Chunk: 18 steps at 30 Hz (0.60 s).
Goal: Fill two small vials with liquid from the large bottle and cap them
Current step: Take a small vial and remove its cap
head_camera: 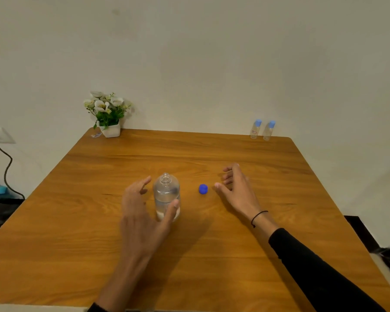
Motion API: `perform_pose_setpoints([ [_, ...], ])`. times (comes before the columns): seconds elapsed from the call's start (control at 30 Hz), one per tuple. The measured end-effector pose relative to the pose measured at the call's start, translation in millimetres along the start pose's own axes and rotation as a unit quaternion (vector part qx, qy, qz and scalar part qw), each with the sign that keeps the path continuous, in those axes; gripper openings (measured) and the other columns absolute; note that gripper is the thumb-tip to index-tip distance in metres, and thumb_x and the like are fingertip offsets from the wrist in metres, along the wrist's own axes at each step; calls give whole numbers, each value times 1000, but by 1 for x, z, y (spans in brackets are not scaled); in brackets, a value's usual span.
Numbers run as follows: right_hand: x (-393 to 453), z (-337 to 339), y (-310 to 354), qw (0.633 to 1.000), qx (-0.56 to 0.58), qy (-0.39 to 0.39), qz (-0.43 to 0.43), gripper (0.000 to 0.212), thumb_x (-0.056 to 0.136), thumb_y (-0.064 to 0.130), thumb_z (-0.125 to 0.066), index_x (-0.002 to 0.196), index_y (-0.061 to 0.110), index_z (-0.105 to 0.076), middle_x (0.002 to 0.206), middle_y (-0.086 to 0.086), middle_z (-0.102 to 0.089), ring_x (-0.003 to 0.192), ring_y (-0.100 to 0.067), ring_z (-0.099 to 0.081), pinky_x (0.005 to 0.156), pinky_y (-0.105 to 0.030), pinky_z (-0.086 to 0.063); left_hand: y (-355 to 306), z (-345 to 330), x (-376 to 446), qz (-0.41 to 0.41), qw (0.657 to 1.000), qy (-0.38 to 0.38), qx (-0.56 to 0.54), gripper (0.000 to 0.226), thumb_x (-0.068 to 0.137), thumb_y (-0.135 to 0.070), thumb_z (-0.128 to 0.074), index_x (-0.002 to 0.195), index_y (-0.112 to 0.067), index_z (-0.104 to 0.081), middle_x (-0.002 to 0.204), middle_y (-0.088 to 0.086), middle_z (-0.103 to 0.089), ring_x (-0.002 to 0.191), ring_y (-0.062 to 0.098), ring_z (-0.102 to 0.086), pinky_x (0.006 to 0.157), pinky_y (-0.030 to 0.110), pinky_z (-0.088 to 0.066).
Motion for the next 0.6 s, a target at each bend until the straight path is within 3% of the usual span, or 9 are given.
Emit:
perform_pose_setpoints([
  [0.1, 6, 18, -11, 999, 13, -31, -11, 39, 94, 33, -76, 121, 30, -48, 108, 8, -59, 95, -9, -65, 76, -25, -56, -49, 16, -22, -169, 977, -129, -24, 44, 91, -31, -75, 125, -8, -60, 124, 18, -64, 113, 24, -60, 89, 43, -56],
  [0.2, 9, 31, -21, 998, 32, -46, -19, 36, 95, 29, -75, 120, 29, -49, 109, 7, -59, 93, -8, -66, 71, -18, -49, -86, -16, -33, -220, 969, -58, -96, 23, 95, -26, -72, 113, -13, -66, 106, 7, -68, 99, 15, -63, 82, 32, -56],
  [0.27, 12, 36, -26, 997, 42, -54, -20, 34, 96, 27, -75, 119, 27, -50, 107, 6, -60, 91, -7, -66, 70, -18, -49, -100, -55, -27, -188, 974, 48, -118, 21, 98, -32, -67, 111, -16, -68, 104, -5, -65, 95, 7, -60, 80, 27, -54],
  [0.37, 16, 43, -36, 995, 56, -75, -22, 30, 95, 29, -74, 116, 26, -53, 104, 5, -62, 89, -10, -66, 71, -24, -56, -107, -119, -2, -88, 977, 165, -99, 22, 100, -41, -62, 117, -29, -64, 109, -16, -62, 99, 2, -59, 82, 30, -57],
  [0.5, 31, 50, -55, 991, 70, -95, -55, 21, 98, 26, -71, 113, 25, -56, 103, 3, -64, 89, -13, -65, 76, -32, -60, -108, -190, 42, 7, 972, 180, -150, 14, 96, -35, -68, 108, -31, -63, 101, -15, -66, 93, 4, -64, 80, 38, -62],
  [0.6, 57, 58, -70, 987, 80, -117, -78, 22, 98, 24, -71, 113, 21, -55, 99, 1, -65, 88, -14, -65, 72, -28, -56, -110, -233, 73, 66, 965, 191, -168, 17, 98, -30, -70, 114, -26, -64, 103, -11, -70, 96, 8, -68, 85, 35, -62],
])
Point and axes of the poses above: each hand's wrist, its own x-axis towards the middle knuckle, its own z-axis out of the back of the hand, y = z × x, the point moved 7 cm from there along x, towards the middle knuckle
